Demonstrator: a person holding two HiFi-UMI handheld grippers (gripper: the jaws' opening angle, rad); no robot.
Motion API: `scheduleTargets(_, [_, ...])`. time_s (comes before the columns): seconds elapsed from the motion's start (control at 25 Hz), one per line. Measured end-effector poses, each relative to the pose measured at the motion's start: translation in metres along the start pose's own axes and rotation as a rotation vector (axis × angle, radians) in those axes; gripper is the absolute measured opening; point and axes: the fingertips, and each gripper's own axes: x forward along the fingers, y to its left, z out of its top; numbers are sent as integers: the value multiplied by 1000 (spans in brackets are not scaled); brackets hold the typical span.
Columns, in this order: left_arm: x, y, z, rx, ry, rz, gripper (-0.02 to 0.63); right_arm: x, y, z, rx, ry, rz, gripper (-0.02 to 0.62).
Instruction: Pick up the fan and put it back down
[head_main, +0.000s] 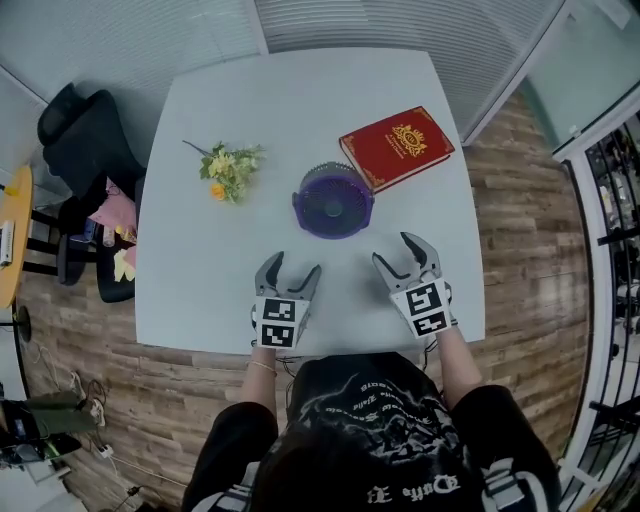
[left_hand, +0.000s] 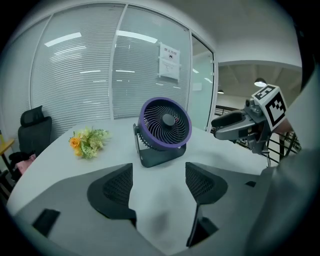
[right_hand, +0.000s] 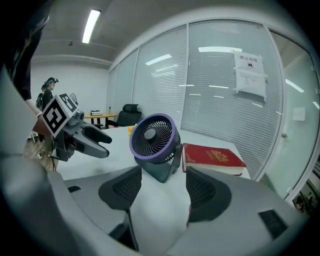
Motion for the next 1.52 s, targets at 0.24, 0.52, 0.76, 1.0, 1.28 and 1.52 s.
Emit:
scheduleTargets(0.24, [23,13,2,15,22,9,334,33,-11,6,-154,36,36,267])
scheduleTargets(0.52, [56,42,13,1,28,49,334,74,-29,5,-131,59,54,265])
scheduleTargets(0.76, [85,56,13,-1,43,40,334,102,-36,-8,-86,81,68,267])
scheduleTargets(1.0, [109,67,10,32,47,17,334,123,-38,-14,-13,81,105,267])
scheduleTargets(1.28, [131,72,12,81,61,-5,334,142,-40,-20,-23,93,123,265])
scheduleTargets(1.52, [143,73,13,132,80,-53,334,151,-42,-21,-47,100,147,279])
